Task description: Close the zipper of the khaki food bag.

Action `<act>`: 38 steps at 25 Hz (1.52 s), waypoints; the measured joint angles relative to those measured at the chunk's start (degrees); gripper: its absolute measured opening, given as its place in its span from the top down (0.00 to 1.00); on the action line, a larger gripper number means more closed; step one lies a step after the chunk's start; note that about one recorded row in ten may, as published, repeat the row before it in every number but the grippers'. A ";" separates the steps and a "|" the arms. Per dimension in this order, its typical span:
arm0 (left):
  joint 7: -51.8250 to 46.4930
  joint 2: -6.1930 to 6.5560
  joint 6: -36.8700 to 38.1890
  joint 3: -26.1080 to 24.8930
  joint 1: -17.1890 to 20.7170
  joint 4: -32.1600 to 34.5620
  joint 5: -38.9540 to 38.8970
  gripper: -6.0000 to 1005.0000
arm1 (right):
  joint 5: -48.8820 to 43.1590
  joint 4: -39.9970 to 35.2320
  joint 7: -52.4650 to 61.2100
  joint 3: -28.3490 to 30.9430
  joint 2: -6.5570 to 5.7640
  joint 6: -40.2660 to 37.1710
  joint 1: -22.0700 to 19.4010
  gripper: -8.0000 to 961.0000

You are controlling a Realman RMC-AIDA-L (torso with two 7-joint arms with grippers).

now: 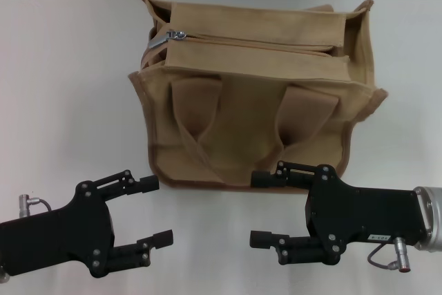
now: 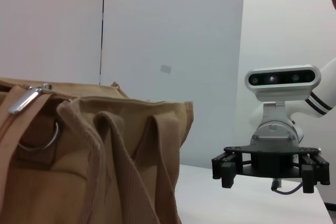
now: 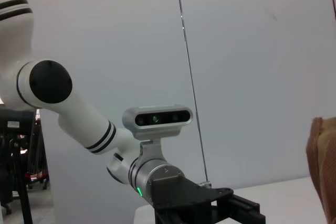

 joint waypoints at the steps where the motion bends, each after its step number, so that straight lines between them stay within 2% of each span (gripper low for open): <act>1: 0.00 0.00 0.00 0.00 0.00 0.00 0.00 0.24 | 0.00 0.02 0.00 0.02 -0.01 -0.05 -0.02 0.20; 13: 0.52 -0.14 -0.65 -0.88 0.21 0.13 -0.11 0.24 | 0.00 0.02 0.03 0.03 -0.10 -0.37 0.36 0.20; 14: 2.47 -0.15 -1.87 -5.52 0.56 -0.22 -0.22 0.24 | 0.00 0.04 0.04 0.06 -0.09 -0.56 0.39 0.20; 15: 2.47 -0.15 -1.87 -5.52 0.56 -0.22 -0.22 0.24 | 0.00 0.05 0.04 0.09 -0.09 -0.74 0.44 0.20; 16: 4.48 -0.29 -2.63 -10.95 0.87 -0.86 -0.27 0.24 | 0.15 0.22 0.05 0.13 -0.07 -1.29 0.56 0.20; 19: 4.48 -0.29 -2.63 -10.95 0.87 -0.86 -0.27 0.25 | 0.62 0.77 0.06 0.16 -0.06 -1.67 0.67 0.20; 20: 10.99 -0.39 -6.62 -21.01 1.04 -3.99 -0.28 0.25 | 0.97 1.15 0.07 0.16 -0.06 -1.74 0.71 0.20; 21: 13.76 -0.36 -10.04 -26.78 0.79 -6.14 -0.30 0.25 | 1.50 1.62 0.07 0.18 -0.07 -1.77 0.70 0.20; 23: 14.89 -0.34 -12.40 -28.77 -0.05 -7.42 -0.27 0.25 | 1.60 1.67 0.07 0.21 -0.07 -1.77 0.63 0.20; 24: 14.89 -0.34 -12.40 -28.77 -0.05 -7.42 -0.27 0.25 | 1.68 1.71 0.07 0.23 -0.07 -1.77 0.58 0.20; 28: 15.60 -0.45 -17.90 -27.67 -5.22 -11.60 0.13 0.25 | 2.18 2.42 0.07 0.23 -0.04 -1.77 0.40 0.20; 29: 15.60 -0.45 -17.90 -27.67 -5.22 -11.60 0.13 0.25 | 2.33 2.69 0.07 0.23 -0.03 -1.77 0.37 0.20; 31: 15.67 -0.50 -20.86 -27.31 -8.47 -14.22 0.27 0.25 | 2.45 3.13 0.06 0.23 -0.03 -1.77 0.12 0.20; 38: 15.67 -0.63 -22.16 -28.62 -11.35 -16.16 -2.11 0.26 | 3.12 4.09 -0.21 0.31 -0.18 -1.76 -0.87 0.21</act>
